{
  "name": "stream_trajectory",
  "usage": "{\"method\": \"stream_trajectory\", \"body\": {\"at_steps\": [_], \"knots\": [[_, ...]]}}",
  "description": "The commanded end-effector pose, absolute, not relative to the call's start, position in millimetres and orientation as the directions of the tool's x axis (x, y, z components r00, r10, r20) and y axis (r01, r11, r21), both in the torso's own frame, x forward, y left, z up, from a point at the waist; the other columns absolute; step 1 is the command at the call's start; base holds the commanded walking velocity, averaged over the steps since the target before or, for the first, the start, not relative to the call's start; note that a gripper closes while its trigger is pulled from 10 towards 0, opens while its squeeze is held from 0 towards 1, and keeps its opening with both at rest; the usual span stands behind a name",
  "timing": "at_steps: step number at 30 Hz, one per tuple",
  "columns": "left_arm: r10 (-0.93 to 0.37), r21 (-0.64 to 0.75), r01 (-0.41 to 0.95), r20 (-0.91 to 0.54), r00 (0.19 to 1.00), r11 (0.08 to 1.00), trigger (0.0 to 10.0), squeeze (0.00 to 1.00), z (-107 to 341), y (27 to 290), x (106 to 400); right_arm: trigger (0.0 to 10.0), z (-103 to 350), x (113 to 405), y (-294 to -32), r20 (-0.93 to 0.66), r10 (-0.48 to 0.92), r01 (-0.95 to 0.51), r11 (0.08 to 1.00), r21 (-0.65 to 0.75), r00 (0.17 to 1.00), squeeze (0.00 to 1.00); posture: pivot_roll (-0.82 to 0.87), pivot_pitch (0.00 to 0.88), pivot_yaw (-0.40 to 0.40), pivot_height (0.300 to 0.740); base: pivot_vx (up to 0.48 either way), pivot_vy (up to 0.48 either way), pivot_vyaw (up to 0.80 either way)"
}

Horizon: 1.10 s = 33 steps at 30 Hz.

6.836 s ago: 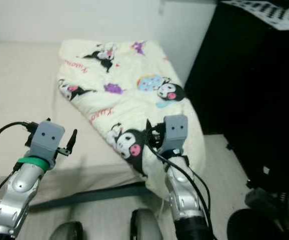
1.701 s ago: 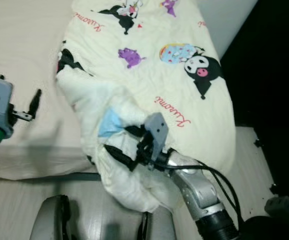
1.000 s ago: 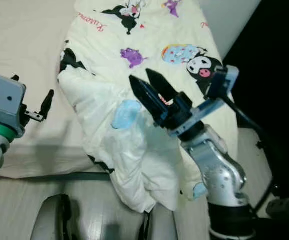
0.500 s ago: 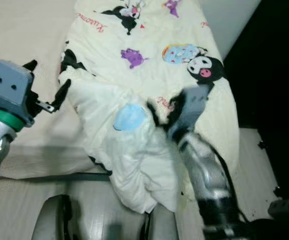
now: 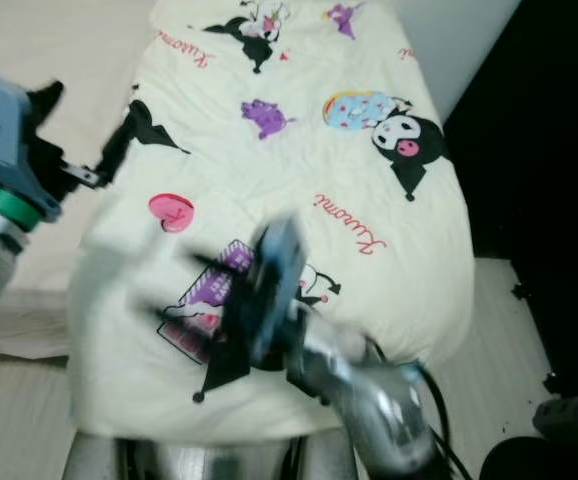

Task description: Clean up the room

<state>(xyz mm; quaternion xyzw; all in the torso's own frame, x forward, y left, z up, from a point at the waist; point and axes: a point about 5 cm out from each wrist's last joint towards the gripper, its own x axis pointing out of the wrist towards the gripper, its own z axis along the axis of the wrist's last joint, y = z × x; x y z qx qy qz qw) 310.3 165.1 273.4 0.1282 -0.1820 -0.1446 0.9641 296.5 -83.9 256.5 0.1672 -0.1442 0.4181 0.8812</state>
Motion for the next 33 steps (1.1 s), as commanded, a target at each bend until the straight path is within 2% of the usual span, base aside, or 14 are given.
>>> {"method": "stream_trajectory", "body": {"at_steps": [1, 3, 5, 8, 12, 14, 19, 22, 26, 28, 29, 30, 31, 33], "knots": [[-0.353, 0.294, 0.279, 0.239, 0.905, 0.914, 10.0, 0.00, 257.8, 160.8, 313.3, 10.0, 241.1, 309.1, -101.8, 0.357, 0.583, -0.679, 0.677, 0.284, 0.730, 0.00, 0.03, 0.186, 0.005, 0.541, 0.000, 0.000, 0.00], [-0.419, 0.322, 0.357, 0.148, 0.896, 0.877, 10.0, 0.00, 234.8, 148.9, 319.2, 10.0, 231.3, 329.0, -125.2, 0.298, 0.400, -0.476, 0.842, 0.255, 0.867, 0.00, 0.03, 0.184, 0.003, 0.541, 0.000, 0.000, 0.00], [-0.492, 0.364, 0.442, 0.054, 0.869, 0.820, 10.0, 0.00, 210.0, 134.0, 322.5, 10.0, 220.3, 338.0, -142.0, 0.251, 0.259, -0.317, 0.921, 0.228, 0.933, 0.00, 0.02, 0.184, 0.008, 0.541, 0.000, 0.000, 0.00], [-0.492, 0.396, 0.448, 0.010, 0.870, 0.801, 10.0, 0.00, 195.8, 129.5, 324.3, 10.0, 214.5, 339.5, -147.6, 0.227, 0.206, -0.261, 0.933, 0.247, 0.952, 0.00, 0.02, 0.184, 0.008, 0.541, 0.000, 0.000, 0.00], [-0.382, 0.340, 0.402, -0.127, 0.915, 0.850, 10.0, 0.00, 155.1, 143.3, 323.8, 10.0, 204.9, 333.9, -154.5, 0.190, 0.177, -0.223, 0.940, 0.259, 0.966, 0.00, 0.01, 0.182, 0.011, 0.541, 0.000, 0.000, 0.00], [-0.382, 0.340, 0.402, -0.127, 0.915, 0.850, 10.0, 0.00, 155.1, 143.3, 323.8, 10.0, 204.9, 333.9, -154.5, 0.190, 0.177, -0.223, 0.940, 0.259, 0.966, 0.00, 0.01, 0.182, 0.011, 0.541, 0.000, 0.000, 0.00], [-0.247, 0.335, 0.318, -0.237, 0.940, 0.887, 10.0, 0.00, 131.8, 168.1, 303.1, 10.0, 198.7, 337.4, -164.3, 0.176, 0.121, -0.166, 0.948, 0.270, 0.977, 0.00, 0.02, 0.171, 0.007, 0.541, 0.000, 0.000, 0.00], [-0.228, 0.329, 0.303, -0.248, 0.942, 0.895, 10.0, 0.00, 129.8, 172.1, 298.4, 10.0, 197.1, 340.2, -166.1, 0.176, 0.105, -0.150, 0.952, 0.265, 0.979, 0.00, 0.03, 0.167, 0.003, 0.541, 0.000, 0.000, 0.00], [-0.212, 0.382, 0.272, -0.194, 0.958, 0.883, 10.0, 0.00, 140.9, 172.7, 293.3, 10.0, 195.9, 344.5, -166.7, 0.180, 0.094, -0.139, 0.957, 0.255, 0.979, 0.00, 0.05, 0.159, -0.005, 0.541, 0.000, 0.000, 0.00], [-0.259, 0.499, 0.186, 0.080, 0.963, 0.846, 10.0, 0.00, 183.8, 157.1, 291.1, 10.0, 201.3, 346.0, -165.8, 0.216, 0.085, -0.139, 0.958, 0.250, 0.973, 0.00, 0.05, 0.153, -0.012, 0.541, 0.000, 0.000, 0.00], [-0.274, 0.494, 0.140, 0.210, 0.938, 0.858, 10.0, 0.00, 205.9, 147.9, 289.2, 10.0, 206.0, 346.1, -165.4, 0.243, 0.084, -0.144, 0.960, 0.242, 0.967, 0.00, 0.06, 0.144, -0.017, 0.541, 0.000, 0.000, 0.00], [-0.274, 0.494, 0.140, 0.210, 0.938, 0.858, 10.0, 0.00, 205.9, 147.9, 289.2, 10.0, 206.0, 346.1, -165.4, 0.243, 0.084, -0.144, 0.960, 0.242, 0.967, 0.00, 0.06, 0.144, -0.017, 0.541, 0.000, 0.000, 0.00], [-0.284, 0.454, 0.100, 0.358, 0.889, 0.885, 10.0, 0.00, 237.0, 134.6, 287.5, 10.0, 215.6, 344.9, -163.3, 0.301, 0.099, -0.169, 0.961, 0.217, 0.949, 0.00, 0.06, 0.138, -0.019, 0.541, 0.000, 0.000, 0.00], [-0.272, 0.415, 0.093, 0.397, 0.876, 0.905, 10.0, 0.00, 247.5, 131.0, 288.3, 10.0, 217.7, 344.8, -162.9, 0.314, 0.104, -0.170, 0.967, 0.189, 0.944, 0.00, 0.06, 0.132, -0.020, 0.545, 0.000, 0.000, 0.00]]}}
